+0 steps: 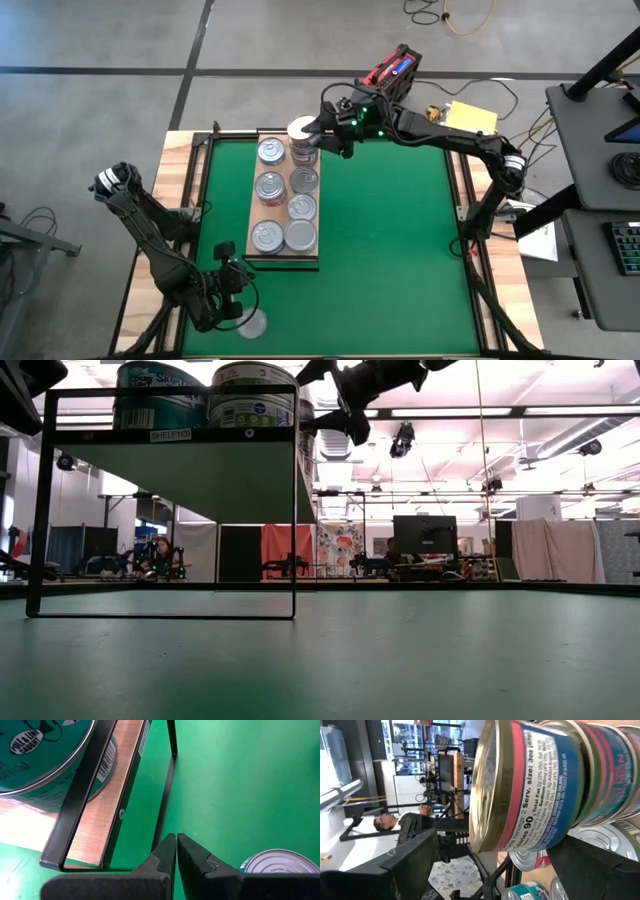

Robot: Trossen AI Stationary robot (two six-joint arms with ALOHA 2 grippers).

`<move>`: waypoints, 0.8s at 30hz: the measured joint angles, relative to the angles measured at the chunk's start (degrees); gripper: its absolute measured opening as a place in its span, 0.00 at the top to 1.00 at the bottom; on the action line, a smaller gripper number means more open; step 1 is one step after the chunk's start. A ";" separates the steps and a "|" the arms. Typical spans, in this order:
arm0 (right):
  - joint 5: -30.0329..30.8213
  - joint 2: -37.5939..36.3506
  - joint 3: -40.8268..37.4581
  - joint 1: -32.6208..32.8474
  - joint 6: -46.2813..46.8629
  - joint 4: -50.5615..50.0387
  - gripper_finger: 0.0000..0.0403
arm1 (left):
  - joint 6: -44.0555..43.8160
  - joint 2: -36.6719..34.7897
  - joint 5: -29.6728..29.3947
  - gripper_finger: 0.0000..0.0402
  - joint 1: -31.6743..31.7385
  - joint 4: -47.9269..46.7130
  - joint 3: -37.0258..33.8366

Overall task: Stack canned seafood by type on shelf
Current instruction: Stack the blue and pink tuna can on top of the blue and pink tuna cans on the shelf

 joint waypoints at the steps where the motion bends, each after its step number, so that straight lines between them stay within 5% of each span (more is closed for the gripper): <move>1: 0.02 0.00 0.00 -0.02 0.43 -0.08 0.12 | -0.01 0.00 0.00 1.00 0.00 0.00 0.00; 24: -0.25 0.71 0.00 -0.28 1.03 1.55 0.12 | 0.23 0.00 -1.03 1.00 0.02 0.24 -0.11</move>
